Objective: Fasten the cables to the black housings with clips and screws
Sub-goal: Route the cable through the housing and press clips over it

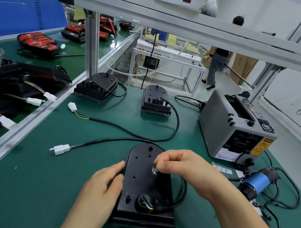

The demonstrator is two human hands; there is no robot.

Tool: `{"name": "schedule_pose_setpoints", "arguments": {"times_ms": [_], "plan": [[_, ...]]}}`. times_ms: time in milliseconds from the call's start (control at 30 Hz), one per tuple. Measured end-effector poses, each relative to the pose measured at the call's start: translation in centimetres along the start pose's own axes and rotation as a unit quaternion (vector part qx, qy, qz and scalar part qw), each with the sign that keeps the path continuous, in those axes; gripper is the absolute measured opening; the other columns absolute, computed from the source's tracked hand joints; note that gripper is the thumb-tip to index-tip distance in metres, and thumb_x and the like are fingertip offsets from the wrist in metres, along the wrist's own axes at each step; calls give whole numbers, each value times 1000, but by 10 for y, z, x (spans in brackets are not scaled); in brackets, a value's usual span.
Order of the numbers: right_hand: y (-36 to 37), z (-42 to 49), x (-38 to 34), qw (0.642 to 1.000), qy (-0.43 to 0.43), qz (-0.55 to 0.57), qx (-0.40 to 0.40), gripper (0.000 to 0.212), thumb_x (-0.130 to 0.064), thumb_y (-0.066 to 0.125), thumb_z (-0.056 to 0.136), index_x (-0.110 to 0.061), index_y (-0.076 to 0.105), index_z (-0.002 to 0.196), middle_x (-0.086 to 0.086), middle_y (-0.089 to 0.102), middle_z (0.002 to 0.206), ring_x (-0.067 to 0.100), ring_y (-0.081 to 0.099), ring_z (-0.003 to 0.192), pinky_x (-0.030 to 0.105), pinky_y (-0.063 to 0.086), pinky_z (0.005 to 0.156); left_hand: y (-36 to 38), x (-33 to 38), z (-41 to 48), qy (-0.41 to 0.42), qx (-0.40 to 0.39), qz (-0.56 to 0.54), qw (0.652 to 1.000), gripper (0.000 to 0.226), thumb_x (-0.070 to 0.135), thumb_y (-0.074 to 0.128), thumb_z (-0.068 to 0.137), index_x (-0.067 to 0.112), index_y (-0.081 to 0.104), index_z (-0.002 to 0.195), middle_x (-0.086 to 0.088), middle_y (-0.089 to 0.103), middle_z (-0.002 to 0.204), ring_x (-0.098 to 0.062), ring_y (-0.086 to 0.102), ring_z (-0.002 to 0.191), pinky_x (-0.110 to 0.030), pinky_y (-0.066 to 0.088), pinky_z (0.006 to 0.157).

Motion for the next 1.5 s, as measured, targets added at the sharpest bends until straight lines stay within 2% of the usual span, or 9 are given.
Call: {"name": "schedule_pose_setpoints", "arguments": {"times_ms": [133,233,367,467,567,767,1033,1333,1500], "plan": [[19,14,-5,996,22,-70,-48,20,-16,71,79,-27,69,62,8,71,101,7,60,86,23,44,89,3,-5,-4,-17,-4,-30,999,37,16,59,90,37,60,120,28,56,118,13,46,115,-11,31,97],[23,22,-5,991,14,-136,-16,13,-22,72,76,-26,68,64,7,69,98,9,58,77,32,48,82,3,-5,-4,-18,-10,-38,999,37,15,61,89,38,61,118,31,56,117,16,45,115,-11,32,98],[26,25,-5,988,-10,-153,15,9,-21,74,76,-21,70,67,-2,62,98,12,59,79,28,50,78,3,-4,-4,-15,-11,-51,998,38,16,61,88,44,61,114,34,56,117,17,44,116,-11,32,99],[29,25,-4,990,-13,-139,-1,13,-19,75,75,-26,70,64,-6,60,96,5,58,81,20,46,77,3,-5,-3,-11,-10,-54,998,41,15,61,88,51,58,106,38,54,111,24,42,112,2,30,90],[33,24,-4,988,-7,-153,-20,17,-22,74,75,-31,69,62,-8,58,99,1,53,87,13,38,74,4,-7,-2,-10,-9,-58,998,40,14,62,88,49,59,107,38,55,109,26,42,110,6,29,86],[33,27,1,979,-19,-202,17,11,-27,73,74,-31,71,64,-12,55,97,4,50,100,23,47,82,3,-7,-2,3,-2,-54,999,45,14,62,87,57,57,100,38,55,110,23,43,111,6,29,86],[33,28,2,972,-29,-228,43,21,-27,72,74,-35,65,56,-15,54,88,11,48,103,31,44,92,3,-8,-2,7,-2,-50,999,42,16,62,87,55,57,102,38,55,111,23,43,111,5,30,86],[35,27,-3,962,-34,-265,55,17,-26,68,77,-31,67,61,-16,54,83,12,44,109,35,43,96,3,-9,-2,13,0,-44,999,41,15,63,87,51,60,107,37,56,111,22,44,113,1,31,90],[37,25,-6,952,-43,-295,66,11,-26,66,79,-18,72,74,-14,55,88,11,38,109,33,38,98,3,-11,-2,9,2,-45,999,38,13,63,86,40,64,113,31,58,116,16,46,115,-7,33,96]]}}
Point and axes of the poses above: each hand's wrist, its own z-axis towards the middle knuckle, its own y-axis out of the palm, x = y × z, the point moved 8 cm from there along z, towards the middle knuckle
